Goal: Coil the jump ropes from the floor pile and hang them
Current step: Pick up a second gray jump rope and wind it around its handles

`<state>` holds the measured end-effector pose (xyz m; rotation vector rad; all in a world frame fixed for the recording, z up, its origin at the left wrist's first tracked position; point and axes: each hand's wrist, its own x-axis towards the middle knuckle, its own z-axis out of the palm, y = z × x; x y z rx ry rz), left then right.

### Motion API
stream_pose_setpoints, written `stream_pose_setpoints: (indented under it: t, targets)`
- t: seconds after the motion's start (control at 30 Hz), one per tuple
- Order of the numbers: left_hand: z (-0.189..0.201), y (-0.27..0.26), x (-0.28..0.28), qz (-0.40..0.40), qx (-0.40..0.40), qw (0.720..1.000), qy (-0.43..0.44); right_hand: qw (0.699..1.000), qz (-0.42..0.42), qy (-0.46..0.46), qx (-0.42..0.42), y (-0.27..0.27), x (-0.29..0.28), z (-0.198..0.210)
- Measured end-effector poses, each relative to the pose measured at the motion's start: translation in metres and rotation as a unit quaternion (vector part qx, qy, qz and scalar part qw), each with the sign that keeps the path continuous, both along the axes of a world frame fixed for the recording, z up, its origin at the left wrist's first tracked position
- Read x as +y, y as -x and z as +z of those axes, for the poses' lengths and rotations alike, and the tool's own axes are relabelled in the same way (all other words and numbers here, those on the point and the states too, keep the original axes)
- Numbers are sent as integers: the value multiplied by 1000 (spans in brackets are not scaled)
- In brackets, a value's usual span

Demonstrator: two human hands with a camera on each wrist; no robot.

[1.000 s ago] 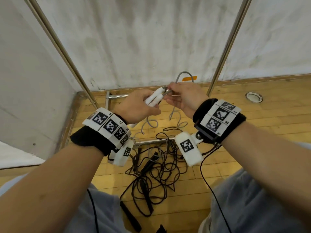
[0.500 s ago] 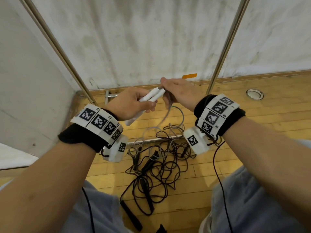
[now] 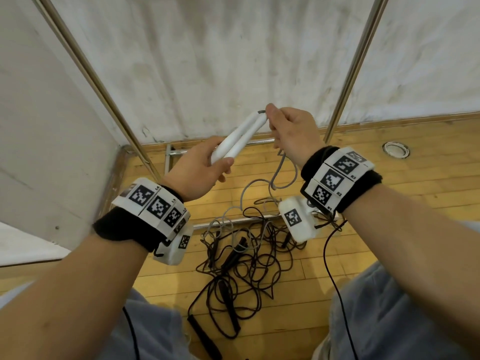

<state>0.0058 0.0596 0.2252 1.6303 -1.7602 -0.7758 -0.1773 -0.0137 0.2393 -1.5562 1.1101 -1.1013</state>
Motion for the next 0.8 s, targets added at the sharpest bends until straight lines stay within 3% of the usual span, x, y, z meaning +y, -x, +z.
stream_pose_setpoints:
  t: [0.2,0.43,0.63,0.7,0.8]
  targets:
    - [1,13,3,42,-71,992,91,998,-31,-4,-50,1,3,5]
    - [12,15,-1,41,45,996,60,998,-18,-1,-56,1,1,8]
    - [19,20,-4,63,257,963,45,995,102,-9,13,-8,-1,-6]
    - [19,24,-7,81,279,955,51,990,130,-11,50,-10,-1,-7]
    - [20,25,-13,106,300,945,69,972,132,8,194,-11,1,-10]
